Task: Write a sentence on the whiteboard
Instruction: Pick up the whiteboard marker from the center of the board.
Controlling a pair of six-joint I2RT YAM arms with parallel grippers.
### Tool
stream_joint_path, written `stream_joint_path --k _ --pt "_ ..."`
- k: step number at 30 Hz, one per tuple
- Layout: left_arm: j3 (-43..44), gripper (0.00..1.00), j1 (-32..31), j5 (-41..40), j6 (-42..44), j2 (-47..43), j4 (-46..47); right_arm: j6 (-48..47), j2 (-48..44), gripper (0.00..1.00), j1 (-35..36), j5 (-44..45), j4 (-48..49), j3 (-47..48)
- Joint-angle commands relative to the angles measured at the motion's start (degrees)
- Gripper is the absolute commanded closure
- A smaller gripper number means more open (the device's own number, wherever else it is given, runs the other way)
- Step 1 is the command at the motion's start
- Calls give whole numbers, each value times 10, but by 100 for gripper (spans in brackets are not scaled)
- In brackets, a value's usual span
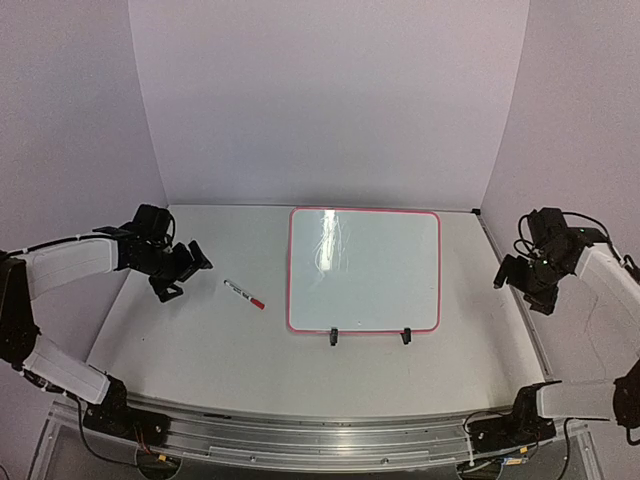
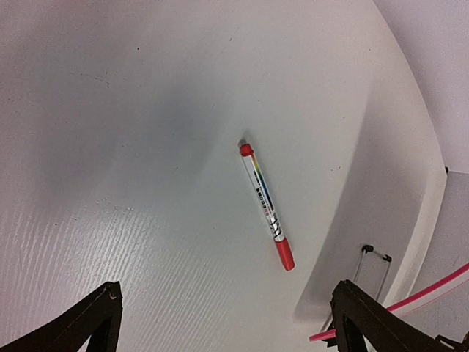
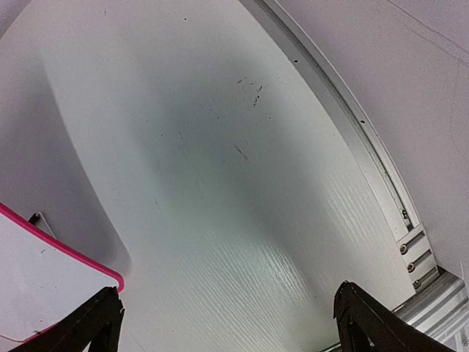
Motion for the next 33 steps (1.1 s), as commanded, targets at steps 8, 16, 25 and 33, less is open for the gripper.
stream_joint_path --k 8,16,25,33 --pt "151 1 -28 -81 -75 151 -87 -57 -71 2 0 -47 96 -64" --pt "350 11 -72 -127 -97 351 -179 -58 -65 2 0 -62 95 -83" --pt "429 27 -97 -137 -127 445 -229 -70 -127 5 0 -25 96 -120" --pt "434 38 -124 -128 -153 472 -256 -73 -123 5 0 -6 96 -129"
